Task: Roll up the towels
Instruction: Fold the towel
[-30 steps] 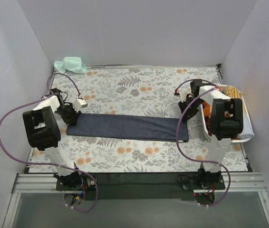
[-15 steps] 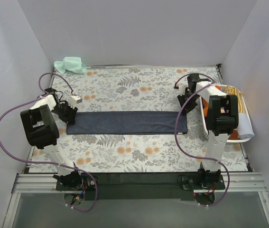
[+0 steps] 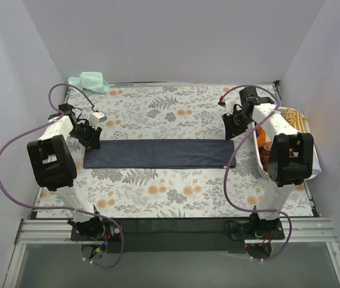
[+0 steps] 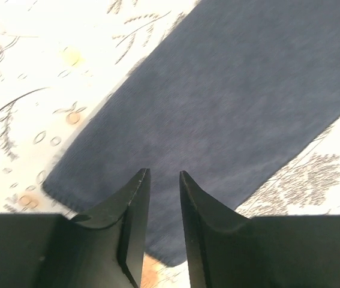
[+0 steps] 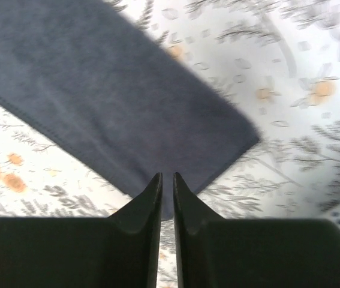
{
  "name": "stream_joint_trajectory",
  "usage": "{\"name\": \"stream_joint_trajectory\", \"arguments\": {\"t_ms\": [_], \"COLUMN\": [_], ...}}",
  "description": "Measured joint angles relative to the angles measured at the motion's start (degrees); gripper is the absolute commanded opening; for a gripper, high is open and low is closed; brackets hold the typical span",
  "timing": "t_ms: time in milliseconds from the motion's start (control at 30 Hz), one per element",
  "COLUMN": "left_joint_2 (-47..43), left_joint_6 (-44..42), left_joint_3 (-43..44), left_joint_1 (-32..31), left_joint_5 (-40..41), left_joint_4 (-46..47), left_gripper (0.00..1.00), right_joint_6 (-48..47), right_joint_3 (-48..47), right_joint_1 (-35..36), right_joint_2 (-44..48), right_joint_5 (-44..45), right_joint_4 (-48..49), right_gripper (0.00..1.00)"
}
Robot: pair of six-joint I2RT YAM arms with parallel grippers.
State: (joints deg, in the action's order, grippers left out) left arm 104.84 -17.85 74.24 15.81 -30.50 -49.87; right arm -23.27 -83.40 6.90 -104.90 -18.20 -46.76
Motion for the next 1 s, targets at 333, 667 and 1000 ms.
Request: {"name": "stream_joint_trajectory", "arguments": {"t_ms": [333, 667, 1000], "left_joint_2": [-2.2, -5.1, 3.7], "left_joint_6": [7.6, 11.5, 15.9], "left_joint_3": [-4.9, -9.3, 3.2], "left_joint_1": [-13.2, -30.6, -53.5], "left_joint_5": [-3.3, -6.2, -7.2], "left_joint_4": [1.7, 9.9, 23.0], "left_gripper": [0.16, 0.25, 0.26], "right_joint_6": [0.7, 1.5, 2.1], "right_joint_3": [10.4, 12.0, 11.9], "right_joint_1": [3.9, 3.7, 2.8], "right_joint_2": [-2.6, -3.6, -4.3], "right_joint_5": [1.7, 3.0, -1.0], "right_joint_4": [0.3, 0.9, 0.5], "right_gripper": [0.08, 0.08, 0.08]}}
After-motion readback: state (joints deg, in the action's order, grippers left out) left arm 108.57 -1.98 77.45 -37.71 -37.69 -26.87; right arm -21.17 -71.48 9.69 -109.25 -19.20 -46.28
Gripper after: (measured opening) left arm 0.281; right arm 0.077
